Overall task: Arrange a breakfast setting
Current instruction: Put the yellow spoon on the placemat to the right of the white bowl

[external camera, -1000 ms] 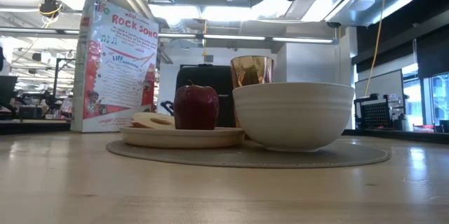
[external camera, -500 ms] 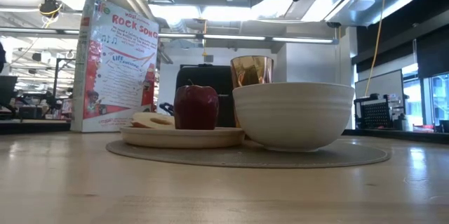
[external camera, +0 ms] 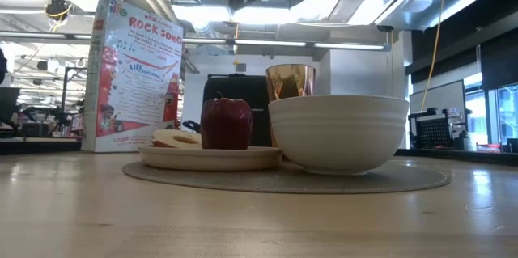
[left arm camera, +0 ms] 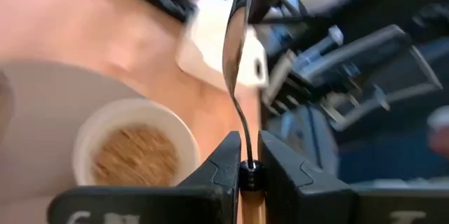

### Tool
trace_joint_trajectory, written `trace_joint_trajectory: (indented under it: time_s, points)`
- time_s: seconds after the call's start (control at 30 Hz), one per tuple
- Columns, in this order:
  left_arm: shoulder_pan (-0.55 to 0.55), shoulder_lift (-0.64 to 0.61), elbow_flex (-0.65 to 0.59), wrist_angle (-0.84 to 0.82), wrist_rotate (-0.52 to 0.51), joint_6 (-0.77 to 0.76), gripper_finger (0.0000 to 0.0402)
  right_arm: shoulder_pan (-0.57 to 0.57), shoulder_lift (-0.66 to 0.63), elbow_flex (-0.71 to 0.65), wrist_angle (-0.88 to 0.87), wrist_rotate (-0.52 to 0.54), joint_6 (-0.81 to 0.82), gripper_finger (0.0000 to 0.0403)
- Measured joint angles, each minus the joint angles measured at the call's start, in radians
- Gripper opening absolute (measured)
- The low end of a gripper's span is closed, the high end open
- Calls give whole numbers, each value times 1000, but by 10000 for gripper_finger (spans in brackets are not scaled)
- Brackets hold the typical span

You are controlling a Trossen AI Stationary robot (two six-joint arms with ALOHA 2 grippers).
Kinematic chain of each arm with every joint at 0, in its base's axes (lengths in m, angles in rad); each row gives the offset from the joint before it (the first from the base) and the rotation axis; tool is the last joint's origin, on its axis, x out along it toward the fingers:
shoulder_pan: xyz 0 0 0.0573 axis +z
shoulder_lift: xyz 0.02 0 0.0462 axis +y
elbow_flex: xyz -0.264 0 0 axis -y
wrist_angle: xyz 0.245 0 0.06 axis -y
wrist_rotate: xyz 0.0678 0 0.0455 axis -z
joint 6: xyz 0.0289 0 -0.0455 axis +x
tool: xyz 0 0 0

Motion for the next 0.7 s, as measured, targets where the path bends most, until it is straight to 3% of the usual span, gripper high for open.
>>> trace_joint_trajectory:
  time_s: [0.13,0.3,0.37,0.53,0.7]
  points:
    - [20,-7,0,52,-66,11,31,4,-62,-4,57,245,175,136]
    - [27,-43,0,172,-111,37,29,65,-204,-3,137,648,217,180]
    - [38,-45,2,248,-163,39,29,86,-243,-20,180,689,224,184]
    - [41,-42,1,359,-201,27,29,131,-264,-103,333,671,253,180]
    - [47,-35,-1,365,-253,3,29,157,-232,-175,407,699,259,178]
